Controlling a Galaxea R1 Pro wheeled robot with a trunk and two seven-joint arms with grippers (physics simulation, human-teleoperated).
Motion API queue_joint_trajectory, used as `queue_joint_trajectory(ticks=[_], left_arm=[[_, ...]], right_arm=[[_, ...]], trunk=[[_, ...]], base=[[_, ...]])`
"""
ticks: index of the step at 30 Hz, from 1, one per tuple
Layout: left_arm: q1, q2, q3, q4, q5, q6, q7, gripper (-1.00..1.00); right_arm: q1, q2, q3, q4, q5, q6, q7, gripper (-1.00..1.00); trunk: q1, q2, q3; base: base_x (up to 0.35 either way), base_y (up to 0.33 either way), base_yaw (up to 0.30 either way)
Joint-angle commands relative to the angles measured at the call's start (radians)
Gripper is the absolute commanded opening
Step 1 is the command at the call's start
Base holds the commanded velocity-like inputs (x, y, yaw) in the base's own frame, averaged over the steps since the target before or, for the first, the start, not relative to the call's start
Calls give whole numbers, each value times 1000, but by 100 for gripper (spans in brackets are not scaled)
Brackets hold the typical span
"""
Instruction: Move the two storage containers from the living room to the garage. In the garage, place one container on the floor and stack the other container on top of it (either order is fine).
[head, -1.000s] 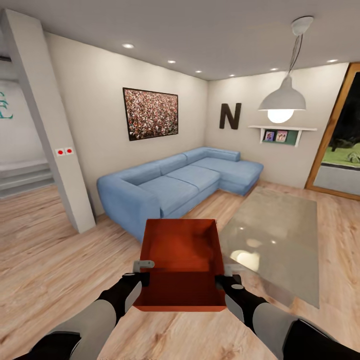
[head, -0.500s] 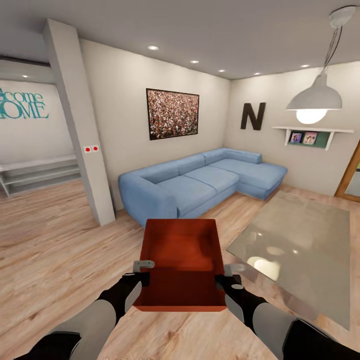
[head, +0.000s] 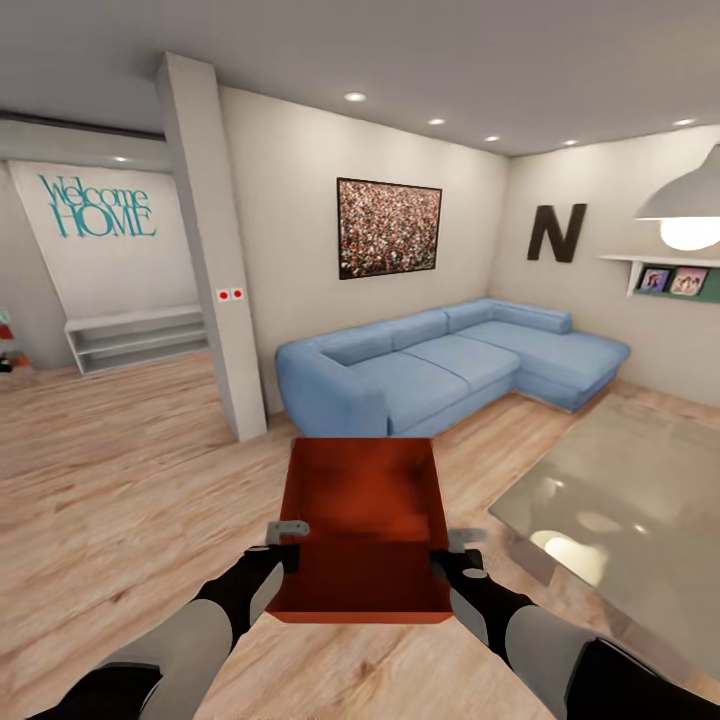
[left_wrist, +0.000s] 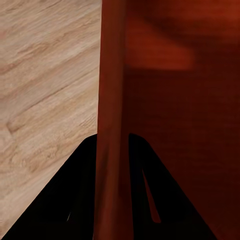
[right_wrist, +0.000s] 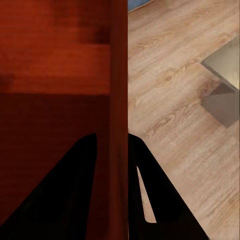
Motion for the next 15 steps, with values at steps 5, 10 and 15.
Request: queue_joint_trajectory(ticks=[5, 10, 15], left_arm=[[-1, 9, 3, -2, -18, 8, 31, -100], [-1, 9, 3, -2, -18, 8, 32, -100], [-1, 9, 3, -2, -18, 8, 31, -100]], right_arm=[[-1, -24, -3, 5, -8, -6, -7, -100], [-1, -25, -3, 5, -8, -6, -7, -100], [-1, -24, -3, 5, -8, -6, -7, -100]], trunk=[[0, -2, -2], [0, -2, -2], [0, -2, -2]], base=[[0, 0, 258], [0, 0, 258], [0, 0, 259]])
